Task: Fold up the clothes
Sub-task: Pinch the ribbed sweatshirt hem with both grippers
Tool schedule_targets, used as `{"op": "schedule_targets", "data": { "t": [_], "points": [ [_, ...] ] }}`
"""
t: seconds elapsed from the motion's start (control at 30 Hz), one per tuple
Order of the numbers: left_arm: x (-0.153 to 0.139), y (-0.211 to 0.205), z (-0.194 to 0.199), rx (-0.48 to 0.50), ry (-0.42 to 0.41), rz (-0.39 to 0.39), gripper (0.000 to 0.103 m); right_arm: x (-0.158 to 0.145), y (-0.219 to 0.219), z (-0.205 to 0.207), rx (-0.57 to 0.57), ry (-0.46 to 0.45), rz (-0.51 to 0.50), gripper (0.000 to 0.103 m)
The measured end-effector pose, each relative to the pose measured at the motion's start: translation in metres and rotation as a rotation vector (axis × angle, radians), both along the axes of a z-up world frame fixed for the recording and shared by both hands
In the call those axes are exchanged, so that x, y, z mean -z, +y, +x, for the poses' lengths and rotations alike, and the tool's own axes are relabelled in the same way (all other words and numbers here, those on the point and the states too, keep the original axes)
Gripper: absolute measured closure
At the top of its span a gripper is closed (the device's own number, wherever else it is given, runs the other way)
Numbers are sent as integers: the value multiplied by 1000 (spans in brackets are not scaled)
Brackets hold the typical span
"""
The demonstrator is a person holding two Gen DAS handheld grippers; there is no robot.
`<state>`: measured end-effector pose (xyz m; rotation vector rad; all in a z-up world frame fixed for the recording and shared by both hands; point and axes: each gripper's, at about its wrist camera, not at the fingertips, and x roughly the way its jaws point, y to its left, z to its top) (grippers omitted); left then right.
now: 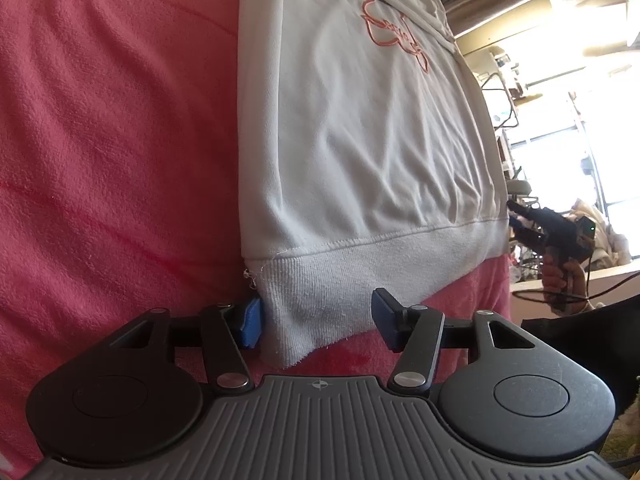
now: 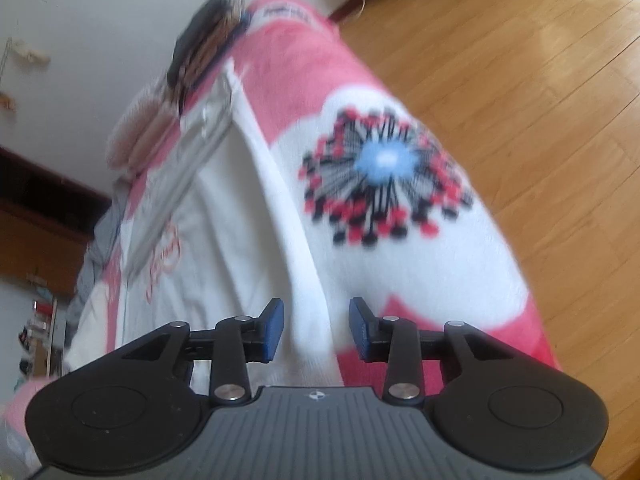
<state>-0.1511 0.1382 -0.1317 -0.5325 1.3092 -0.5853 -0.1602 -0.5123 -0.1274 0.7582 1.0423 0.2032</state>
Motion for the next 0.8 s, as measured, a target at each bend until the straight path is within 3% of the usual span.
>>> {"op": "schedule_targets", "data": {
  "t": [0.23,0.3,0.37,0.43,0.5,0.67,0.8],
  "points": [
    [-9,-10,-6,66,-58,66,51,3,10,-15,-95,25,17,69],
    [-9,-11,-7,69,-69,85,56,1,15,-16,-123,21,11,70],
    [-10,-10,-8,62,-78,103,68,-1,19,-17,-136,16,0,74],
    [-12,-10,-10,57,-96,123,81,0,18,-17,-141,20,-18,85],
    [-14,-13,-12,69,-118,142,82,-1,17,-19,-144,19,-13,90],
    [-14,-16,-14,70,-133,151,83,-4,16,-20,-155,12,-9,91],
    [-21,-20,-18,77,-188,177,97,-2,21,-21,-168,10,-33,95]
  ]
}}
